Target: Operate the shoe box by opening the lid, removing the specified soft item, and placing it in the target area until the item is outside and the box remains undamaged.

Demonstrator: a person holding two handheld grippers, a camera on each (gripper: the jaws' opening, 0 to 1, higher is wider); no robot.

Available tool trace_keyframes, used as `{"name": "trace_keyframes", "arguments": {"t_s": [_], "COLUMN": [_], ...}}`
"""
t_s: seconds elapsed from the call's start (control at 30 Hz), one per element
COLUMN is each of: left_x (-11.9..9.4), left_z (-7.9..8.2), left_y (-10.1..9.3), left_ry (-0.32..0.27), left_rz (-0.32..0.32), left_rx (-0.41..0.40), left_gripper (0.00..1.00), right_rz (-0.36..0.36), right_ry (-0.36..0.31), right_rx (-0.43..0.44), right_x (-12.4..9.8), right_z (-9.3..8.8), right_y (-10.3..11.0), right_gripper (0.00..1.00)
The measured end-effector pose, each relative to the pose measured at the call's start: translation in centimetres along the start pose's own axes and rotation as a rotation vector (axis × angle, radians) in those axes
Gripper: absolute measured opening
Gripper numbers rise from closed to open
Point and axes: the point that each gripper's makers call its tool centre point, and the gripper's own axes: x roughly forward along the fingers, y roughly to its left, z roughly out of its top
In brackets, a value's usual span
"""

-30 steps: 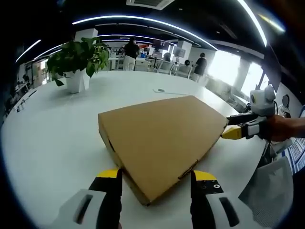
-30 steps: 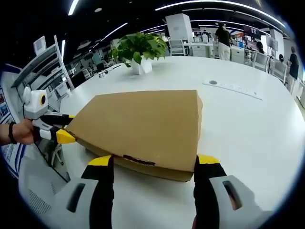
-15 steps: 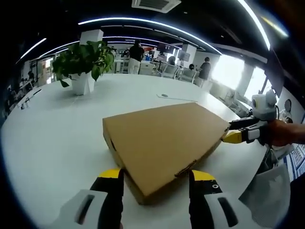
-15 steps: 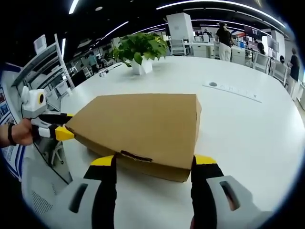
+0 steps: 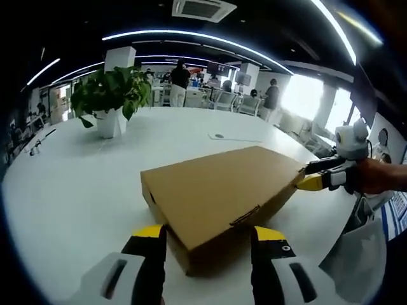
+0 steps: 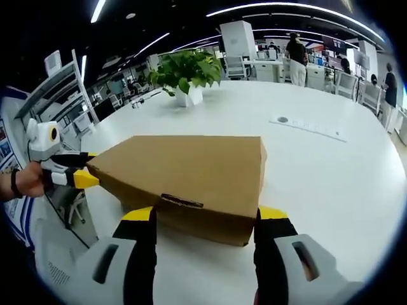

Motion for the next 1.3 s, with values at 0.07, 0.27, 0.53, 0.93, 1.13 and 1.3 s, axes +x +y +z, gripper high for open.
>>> {"name": "trace_keyframes", "arguments": {"t_s": [0.07,0.27,0.53,0.93,1.13,1.3], "left_x": [-0.2,-0.5,-0.7,-0.8,-1.0,-1.1], "left_z": [0.3,1.3,2.2,3.5,4.2,4.8], "left_y": [0.0,-0.2,-0.1,0.1,0.4,0.7], "left_ry": [-0.011,-0.029,-0.048,-0.066,-0.079,-0.092], "left_rz": [-0.002,0.001,0.0,0.015,0.025,0.041], "left_rx": [-0.004,0.008,0.009,0.038,0.044,0.05], "left_gripper": [0.54,0.54,0.55,0.53,0.5,0.46], "right_rz": [0.0,0.003,0.004,0.011,0.012,0.014], "right_ry": [-0.008,-0.033,-0.046,-0.079,-0.093,-0.111], "right_rx": [-0.002,0.0,-0.008,0.003,-0.004,0.009], "right_x": [-0.1,-0.5,-0.6,-1.1,-1.2,-1.3], "right_z": [0.5,1.8,3.3,5.6,6.7,7.4], "right_y": [0.0,0.0,0.0,-0.2,-0.4,-0.3], "right_gripper": [0.57,0.57,0.57,0.57,0.57,0.57]}}
